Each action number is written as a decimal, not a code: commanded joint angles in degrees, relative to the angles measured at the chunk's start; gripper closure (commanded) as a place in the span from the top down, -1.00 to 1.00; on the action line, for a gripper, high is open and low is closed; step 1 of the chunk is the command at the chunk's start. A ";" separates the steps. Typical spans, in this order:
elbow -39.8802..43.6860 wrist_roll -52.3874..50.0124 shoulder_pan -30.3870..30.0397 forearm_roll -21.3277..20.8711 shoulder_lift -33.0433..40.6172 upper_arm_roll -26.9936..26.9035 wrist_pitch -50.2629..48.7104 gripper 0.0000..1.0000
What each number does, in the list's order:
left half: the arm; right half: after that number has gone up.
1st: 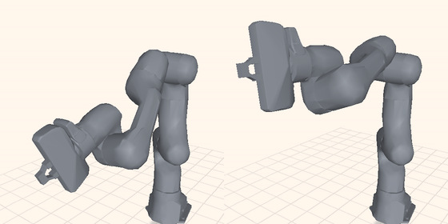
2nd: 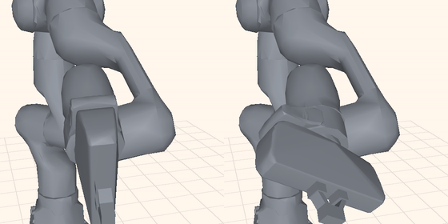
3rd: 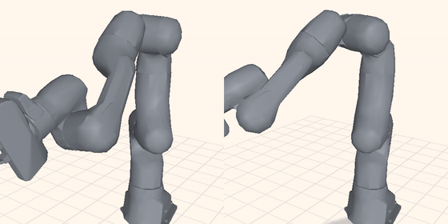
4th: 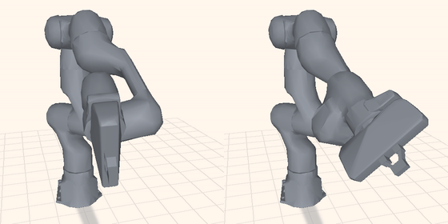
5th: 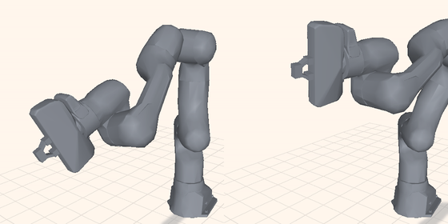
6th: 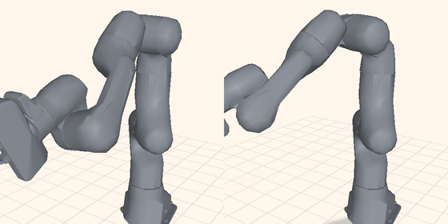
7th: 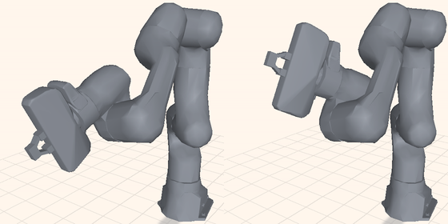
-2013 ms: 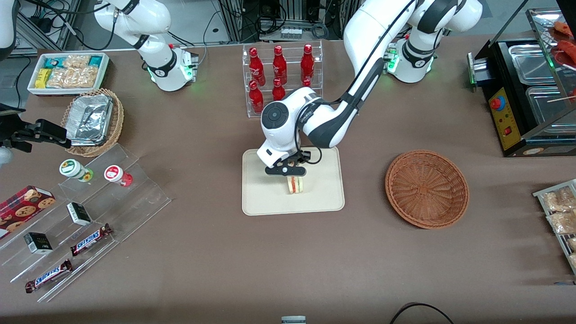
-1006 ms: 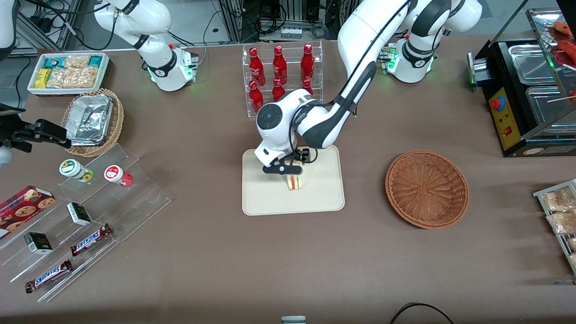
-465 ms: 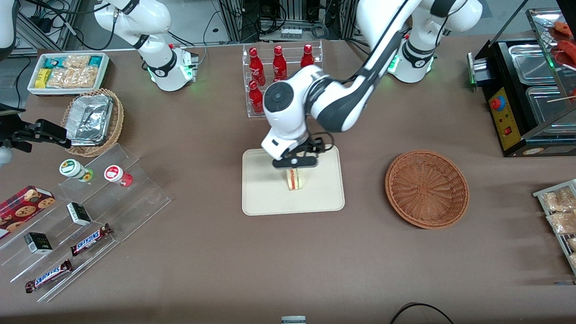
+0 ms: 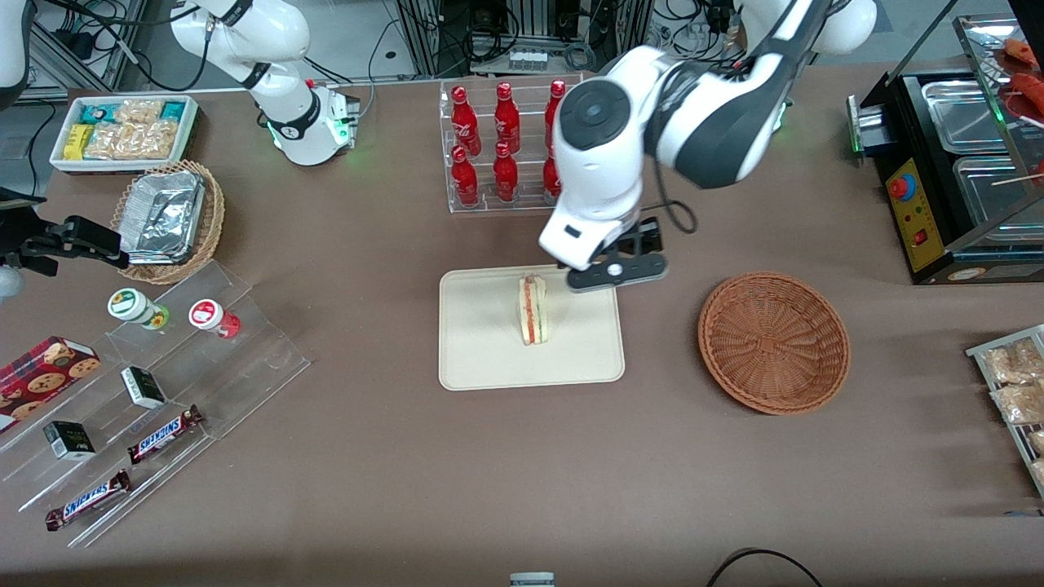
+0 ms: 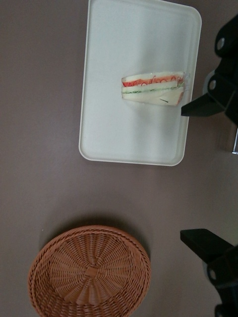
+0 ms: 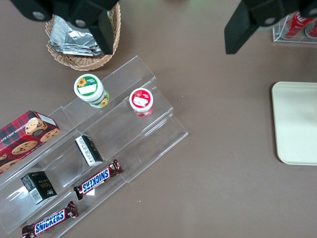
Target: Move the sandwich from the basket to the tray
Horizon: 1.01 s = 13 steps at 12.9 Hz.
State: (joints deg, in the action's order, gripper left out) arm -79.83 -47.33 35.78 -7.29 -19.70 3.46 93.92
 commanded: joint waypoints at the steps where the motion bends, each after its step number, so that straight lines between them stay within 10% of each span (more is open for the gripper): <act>1: -1.47 3.54 -2.54 -0.18 3.96 0.31 -3.38 1.00; 13: -2.08 29.39 -20.22 1.22 15.39 0.31 -14.90 1.00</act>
State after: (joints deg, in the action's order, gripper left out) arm -80.19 -20.68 17.55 -6.93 -7.14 3.12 80.42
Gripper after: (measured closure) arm 0.000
